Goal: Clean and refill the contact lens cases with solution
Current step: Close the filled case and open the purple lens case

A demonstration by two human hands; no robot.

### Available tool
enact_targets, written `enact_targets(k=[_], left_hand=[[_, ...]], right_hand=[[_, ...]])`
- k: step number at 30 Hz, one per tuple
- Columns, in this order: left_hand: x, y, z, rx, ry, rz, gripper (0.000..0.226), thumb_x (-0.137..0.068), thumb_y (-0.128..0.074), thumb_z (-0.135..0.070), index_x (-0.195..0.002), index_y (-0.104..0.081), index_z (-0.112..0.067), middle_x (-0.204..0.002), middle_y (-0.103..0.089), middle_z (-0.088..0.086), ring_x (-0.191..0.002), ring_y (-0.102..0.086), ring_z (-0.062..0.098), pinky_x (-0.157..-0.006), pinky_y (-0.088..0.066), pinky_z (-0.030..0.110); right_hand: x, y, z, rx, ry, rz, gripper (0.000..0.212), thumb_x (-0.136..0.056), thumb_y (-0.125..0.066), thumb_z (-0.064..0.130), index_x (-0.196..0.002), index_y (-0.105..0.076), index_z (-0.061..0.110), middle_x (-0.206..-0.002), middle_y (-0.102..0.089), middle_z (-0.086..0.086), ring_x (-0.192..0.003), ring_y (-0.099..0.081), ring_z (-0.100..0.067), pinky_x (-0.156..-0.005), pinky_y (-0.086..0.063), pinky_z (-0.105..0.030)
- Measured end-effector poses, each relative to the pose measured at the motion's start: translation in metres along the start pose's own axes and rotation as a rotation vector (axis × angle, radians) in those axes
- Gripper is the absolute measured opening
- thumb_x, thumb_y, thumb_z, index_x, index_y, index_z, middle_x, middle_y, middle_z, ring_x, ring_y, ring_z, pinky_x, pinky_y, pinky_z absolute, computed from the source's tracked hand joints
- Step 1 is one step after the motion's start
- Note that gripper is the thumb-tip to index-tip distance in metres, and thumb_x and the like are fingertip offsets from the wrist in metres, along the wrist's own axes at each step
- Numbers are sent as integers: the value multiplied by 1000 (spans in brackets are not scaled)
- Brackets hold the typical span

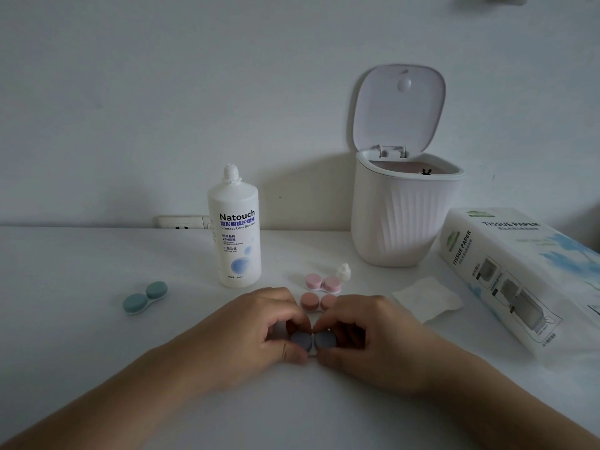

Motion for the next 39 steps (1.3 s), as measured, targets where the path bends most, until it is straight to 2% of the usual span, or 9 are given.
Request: enact_targets(k=[3,6,8,13,19,24,29,35,39], left_hand=[[0,0,1,18,18,-1,35,-69,-72,-57,-96,-67,-35,-91,-55,-23,-78,-55,2,-66,-38,11],[0,-1,3,21,42,12,40,-66,-69,-63,-98,-67,-39,-92,-56,-21,-79,-55,4,-66,-40,13],[0,-2,4,28,55,24,40,-66,-69,-64,-98,-67,-40,-93,-56,-20,-79,-55,6,-67,-42,16],[1,-2,3,60,65,30,41,-64,-70,-64,-97,-67,-40,-92,-57,-19,-75,-55,7,-67,-43,18],[2,-3,3,49,82,36,42,-64,-70,-66,-98,-67,-41,-92,-57,-21,-77,-55,4,-67,-42,14],[3,-2,3,80,83,27,39,-65,-72,-63,-96,-68,-40,-91,-58,-20,-75,-55,3,-66,-41,13],[3,-2,3,78,91,35,40,-64,-72,-64,-96,-70,-40,-90,-58,-19,-75,-55,4,-66,-42,15],[3,-1,1,99,96,40,38,-65,-74,-60,-94,-74,-35,-90,-59,-14,-74,-55,4,-68,-44,18],[3,-2,2,113,106,45,36,-66,-76,-58,-94,-75,-35,-91,-59,-14,-74,-56,3,-68,-43,16]], right_hand=[[1,3,0,-32,-12,-15,34,-75,-71,48,-107,-68,36,-76,-57,19,-66,-56,-5,-58,-42,-14],[0,5,1,-28,-15,-50,34,-71,-70,58,-96,-67,34,-78,-60,17,-66,-57,-6,-59,-49,-27],[0,6,2,-15,-2,-69,32,-71,-68,57,-91,-67,33,-77,-60,15,-67,-57,-7,-58,-49,-29],[1,8,10,-14,82,-56,12,-80,-71,31,-92,-72,32,-76,-57,16,-64,-56,-11,-59,-45,-20],[0,8,5,-19,30,-81,25,-73,-70,51,-91,-69,34,-79,-58,18,-66,-56,-9,-61,-50,-31],[2,6,14,-5,113,-34,13,-81,-72,33,-94,-72,32,-79,-55,20,-67,-56,-12,-60,-47,-23],[1,7,9,9,61,-52,25,-73,-72,54,-90,-68,36,-81,-58,20,-68,-58,-10,-61,-50,-31],[3,8,14,-14,93,-36,14,-78,-70,35,-92,-71,32,-78,-57,20,-65,-58,-14,-59,-49,-29],[4,9,14,-27,81,-26,22,-76,-75,43,-95,-70,33,-83,-58,24,-67,-57,-13,-61,-50,-30]])
Point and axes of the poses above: each hand's wrist, its own x-axis away from the middle knuckle, its own y-axis out of the back of the hand, z = x × y, the point moved 9 cm from there along -x, towards the middle knuckle
